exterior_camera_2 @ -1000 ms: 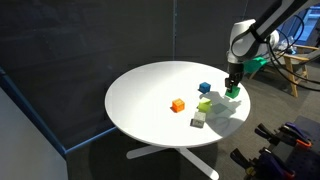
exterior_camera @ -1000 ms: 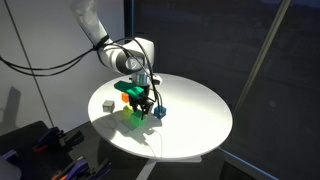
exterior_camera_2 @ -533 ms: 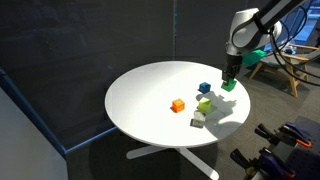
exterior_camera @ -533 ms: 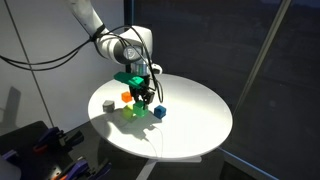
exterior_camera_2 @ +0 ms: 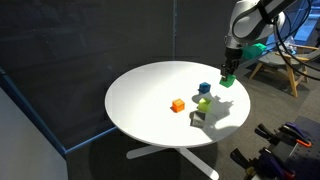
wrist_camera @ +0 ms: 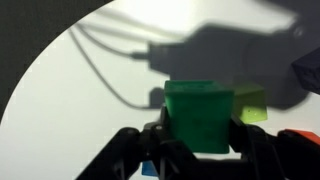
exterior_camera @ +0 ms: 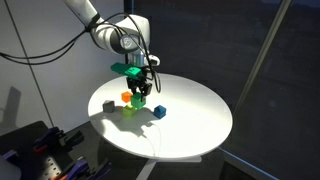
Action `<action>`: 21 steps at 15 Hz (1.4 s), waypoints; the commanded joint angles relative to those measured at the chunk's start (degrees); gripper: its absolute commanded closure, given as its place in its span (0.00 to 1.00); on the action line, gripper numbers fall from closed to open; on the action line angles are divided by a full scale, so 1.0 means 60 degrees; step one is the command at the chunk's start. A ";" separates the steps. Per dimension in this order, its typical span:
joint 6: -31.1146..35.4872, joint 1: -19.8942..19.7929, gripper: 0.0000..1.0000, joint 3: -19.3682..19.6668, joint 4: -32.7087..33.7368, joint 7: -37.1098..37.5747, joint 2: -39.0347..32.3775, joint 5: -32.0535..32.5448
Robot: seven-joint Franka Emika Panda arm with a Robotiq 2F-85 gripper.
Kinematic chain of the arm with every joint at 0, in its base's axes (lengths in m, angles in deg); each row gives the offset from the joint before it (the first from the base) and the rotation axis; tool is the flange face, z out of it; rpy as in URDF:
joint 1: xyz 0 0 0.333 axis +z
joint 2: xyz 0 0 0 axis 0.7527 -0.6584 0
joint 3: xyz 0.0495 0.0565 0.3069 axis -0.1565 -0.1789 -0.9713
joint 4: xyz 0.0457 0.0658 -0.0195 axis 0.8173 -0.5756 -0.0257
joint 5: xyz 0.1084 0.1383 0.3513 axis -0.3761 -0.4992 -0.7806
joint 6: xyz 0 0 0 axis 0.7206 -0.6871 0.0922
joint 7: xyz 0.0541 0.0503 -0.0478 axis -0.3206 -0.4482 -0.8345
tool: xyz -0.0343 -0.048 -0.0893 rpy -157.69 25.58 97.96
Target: Put the green block onto the yellow one
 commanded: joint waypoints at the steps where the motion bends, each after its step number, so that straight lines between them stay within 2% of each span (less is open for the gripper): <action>1: -0.0919 0.0103 0.72 -0.0059 0.0110 -0.0070 0.0311 -0.0176; 2: -0.1124 0.0126 0.72 -0.0068 0.0130 -0.0118 0.0319 -0.0196; 3: -0.0631 0.0127 0.72 -0.0016 0.0026 0.0000 0.0161 -0.0013; 4: -0.0699 0.0142 0.47 -0.0022 0.0024 0.0000 0.0165 -0.0013; 15: -0.0678 0.0143 0.47 -0.0021 0.0013 0.0000 0.0113 -0.0012; 16: -0.0678 0.0143 0.72 -0.0021 0.0013 0.0000 0.0113 -0.0012; 21: -0.0848 0.0147 0.72 -0.0001 0.0050 0.0098 0.0299 0.0058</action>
